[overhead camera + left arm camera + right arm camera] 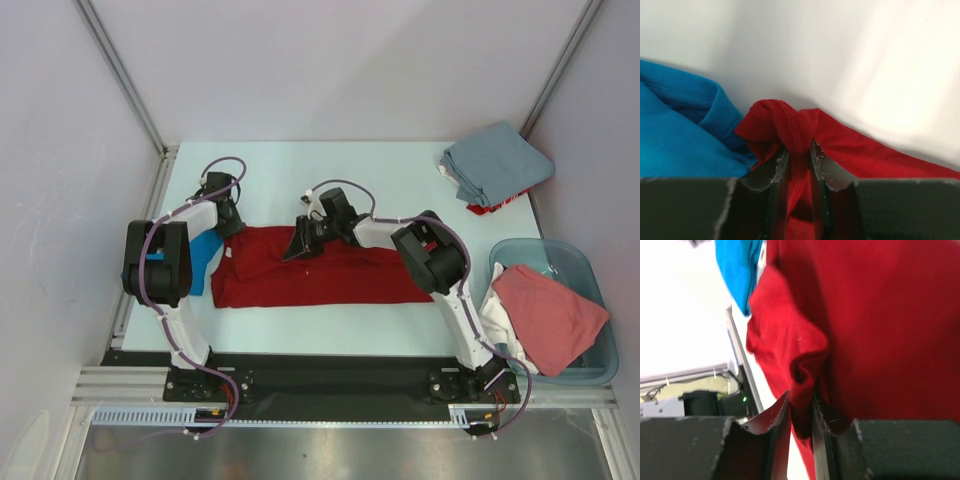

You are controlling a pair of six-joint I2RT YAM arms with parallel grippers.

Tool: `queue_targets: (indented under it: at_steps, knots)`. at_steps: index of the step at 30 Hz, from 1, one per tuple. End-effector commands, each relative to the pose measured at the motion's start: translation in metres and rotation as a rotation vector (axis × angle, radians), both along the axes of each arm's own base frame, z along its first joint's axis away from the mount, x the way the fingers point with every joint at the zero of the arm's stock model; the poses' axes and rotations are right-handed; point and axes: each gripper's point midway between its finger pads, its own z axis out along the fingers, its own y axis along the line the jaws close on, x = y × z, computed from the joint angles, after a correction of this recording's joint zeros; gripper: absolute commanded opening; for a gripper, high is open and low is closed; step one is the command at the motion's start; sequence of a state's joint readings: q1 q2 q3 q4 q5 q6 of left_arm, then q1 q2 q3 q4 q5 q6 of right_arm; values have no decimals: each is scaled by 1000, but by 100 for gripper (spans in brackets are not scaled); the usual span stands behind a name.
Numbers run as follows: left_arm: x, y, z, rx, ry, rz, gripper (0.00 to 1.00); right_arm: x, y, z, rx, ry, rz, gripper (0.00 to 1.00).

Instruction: Fold and stack the t-shirts

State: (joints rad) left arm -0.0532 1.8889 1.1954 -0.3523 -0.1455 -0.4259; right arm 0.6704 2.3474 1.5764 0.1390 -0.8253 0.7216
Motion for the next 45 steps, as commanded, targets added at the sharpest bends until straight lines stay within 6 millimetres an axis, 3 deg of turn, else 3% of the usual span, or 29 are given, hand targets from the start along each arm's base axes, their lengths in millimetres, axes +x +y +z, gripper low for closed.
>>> queue_targets:
  at_steps: [1,9,15,19,20,21,24,26,29,36,37,39,40,42,43,44,45]
  knots:
    - [7,10,-3,14,-3,6,24,-20,-1,50,85,-89,64,26]
    - [6,12,-4,-1,-3,8,17,-64,-21,46,54,-72,125,40]
    - [7,14,-3,-2,-9,11,16,-103,-38,32,15,-46,167,33]
    - [7,14,-4,-6,-6,10,15,-110,-46,31,-18,-58,172,35]
    - [7,14,-4,-7,-4,9,15,-114,-50,27,-47,-60,180,38]
    - [6,14,-5,-6,-2,8,14,-117,-51,26,-58,-64,186,49]
    - [7,13,-4,-10,-7,8,14,-127,-62,17,-111,-48,204,67]
    - [7,13,-4,-9,-7,7,14,-133,-68,14,-128,-37,212,67]
    - [7,14,-4,-9,-7,8,14,-133,-75,18,-167,-45,202,67]
    - [5,13,-1,-14,-17,16,14,-102,-80,58,-163,-118,144,70]
    - [5,13,4,-17,-30,18,16,-95,-71,68,-139,-143,138,70]
    - [2,11,6,-29,-38,23,16,-89,-59,66,-111,-133,152,70]
    - [0,11,10,-34,-56,27,18,-80,-46,77,-67,-150,145,70]
    - [-2,10,18,-43,-80,36,20,-70,-32,67,-52,-121,134,69]
    - [-4,11,20,-42,-89,43,21,-57,-19,80,-2,-165,124,69]
    - [-6,11,27,-45,-109,49,22,-54,-11,67,-12,-119,109,70]
    - [-7,11,29,-50,-115,56,22,-48,-5,67,-3,-116,99,70]
